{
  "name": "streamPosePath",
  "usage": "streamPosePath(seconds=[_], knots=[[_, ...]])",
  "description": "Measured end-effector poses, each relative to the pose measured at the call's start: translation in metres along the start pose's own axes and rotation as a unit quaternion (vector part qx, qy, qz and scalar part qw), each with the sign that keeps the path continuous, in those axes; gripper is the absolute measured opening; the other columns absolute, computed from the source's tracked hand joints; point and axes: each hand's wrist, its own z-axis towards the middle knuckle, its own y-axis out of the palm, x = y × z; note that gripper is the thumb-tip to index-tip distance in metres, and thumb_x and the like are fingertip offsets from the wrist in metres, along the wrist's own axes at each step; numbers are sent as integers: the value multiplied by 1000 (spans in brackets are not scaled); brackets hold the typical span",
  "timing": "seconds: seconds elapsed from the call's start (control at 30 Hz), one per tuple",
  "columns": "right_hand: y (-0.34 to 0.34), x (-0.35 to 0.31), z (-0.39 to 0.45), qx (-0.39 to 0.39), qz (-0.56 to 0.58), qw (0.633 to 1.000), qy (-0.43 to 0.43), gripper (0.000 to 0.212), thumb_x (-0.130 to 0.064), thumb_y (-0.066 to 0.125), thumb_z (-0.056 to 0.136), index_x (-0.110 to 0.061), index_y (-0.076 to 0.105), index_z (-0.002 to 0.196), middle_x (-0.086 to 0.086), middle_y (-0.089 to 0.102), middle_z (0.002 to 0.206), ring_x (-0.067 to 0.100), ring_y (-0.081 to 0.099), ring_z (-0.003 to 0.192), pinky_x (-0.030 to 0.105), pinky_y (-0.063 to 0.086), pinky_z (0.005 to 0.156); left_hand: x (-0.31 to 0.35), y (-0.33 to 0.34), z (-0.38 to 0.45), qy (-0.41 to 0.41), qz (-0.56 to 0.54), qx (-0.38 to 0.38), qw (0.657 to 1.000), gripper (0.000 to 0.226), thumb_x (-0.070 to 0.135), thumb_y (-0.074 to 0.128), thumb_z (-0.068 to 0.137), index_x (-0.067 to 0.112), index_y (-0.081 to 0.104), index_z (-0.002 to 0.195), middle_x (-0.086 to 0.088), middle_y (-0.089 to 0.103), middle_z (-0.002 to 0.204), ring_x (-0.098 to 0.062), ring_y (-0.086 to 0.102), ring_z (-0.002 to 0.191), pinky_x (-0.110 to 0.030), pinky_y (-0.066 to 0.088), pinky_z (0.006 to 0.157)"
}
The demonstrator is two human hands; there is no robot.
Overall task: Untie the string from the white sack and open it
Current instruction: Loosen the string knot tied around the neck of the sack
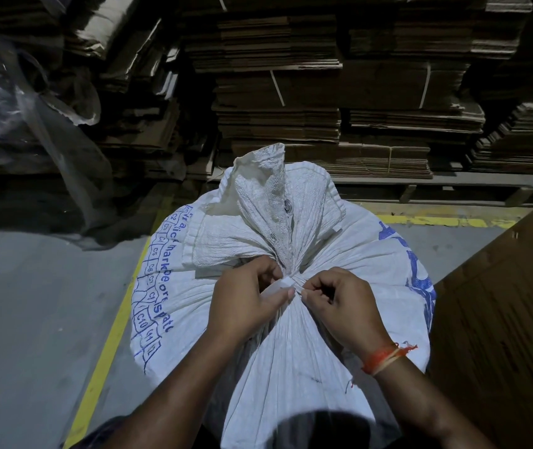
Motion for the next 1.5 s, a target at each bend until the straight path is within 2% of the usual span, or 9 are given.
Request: streamPosePath(seconds=[0.13,0.27,0.47,0.6,0.8,0.93,1.1,1.33,1.5], knots=[[1,1,0,2,2,1000,-6,13,-16,80,79,-21,73,70,-4,64,70,10,62,75,9,37,58,1,0,2,2,4,4,1000,27,45,87,69,31,68,82,13,64,64,-2,59,63,-15,33,54],[2,2,-1,4,-5,1000,-9,15,-19,81,80,-23,72,69,-6,64,69,10,62,73,9,36,58,1,-1,2,-3,1,-2,1000,24,41,86,69,28,69,79,9,70,68,-7,64,66,-16,38,54],[4,1,-2,8,-5,1000,-13,17,-18,82,81,-24,71,69,-9,61,69,7,62,80,7,40,60,4,-1,0,-22,-10,-1,1000,21,39,86,68,29,72,80,12,72,69,-3,67,66,-15,42,55],[5,0,-2,12,-1,1000,-10,19,-18,82,80,-25,71,68,-8,61,69,7,62,80,7,40,61,5,-1,-1,-36,-21,-2,999,21,41,85,67,29,75,82,13,75,71,-1,68,66,-23,51,59],[7,0,-1,10,-2,1000,-7,12,-16,83,80,-20,75,72,-8,62,71,6,62,82,6,41,62,3,0,3,-61,-38,-19,997,22,40,86,65,26,76,78,10,75,67,3,62,54,-15,45,53],[11,-2,0,9,24,1000,1,12,-14,82,81,-18,75,71,-8,63,70,3,61,76,7,41,60,2,3,4,-79,-72,-30,994,24,39,91,63,25,74,74,10,74,65,2,62,54,-27,55,60],[13,-6,0,8,32,999,15,13,-17,81,82,-20,74,71,-7,64,69,4,61,73,9,42,59,2,3,5,-72,-69,-28,995,25,39,92,64,24,74,73,11,73,64,3,62,54,-25,53,58],[2,-5,1,-27,37,998,49,16,-25,84,79,-18,74,68,-5,67,59,2,53,52,13,43,53,3,1,4,-76,-59,-26,995,22,38,90,64,24,76,75,12,75,65,3,64,55,-26,55,59],[-13,0,1,-53,24,998,39,16,-9,79,77,-18,75,64,-15,62,52,-2,53,48,11,40,53,2,1,5,-73,-51,-18,996,20,36,90,65,25,75,72,14,75,65,5,64,56,-27,56,61]])
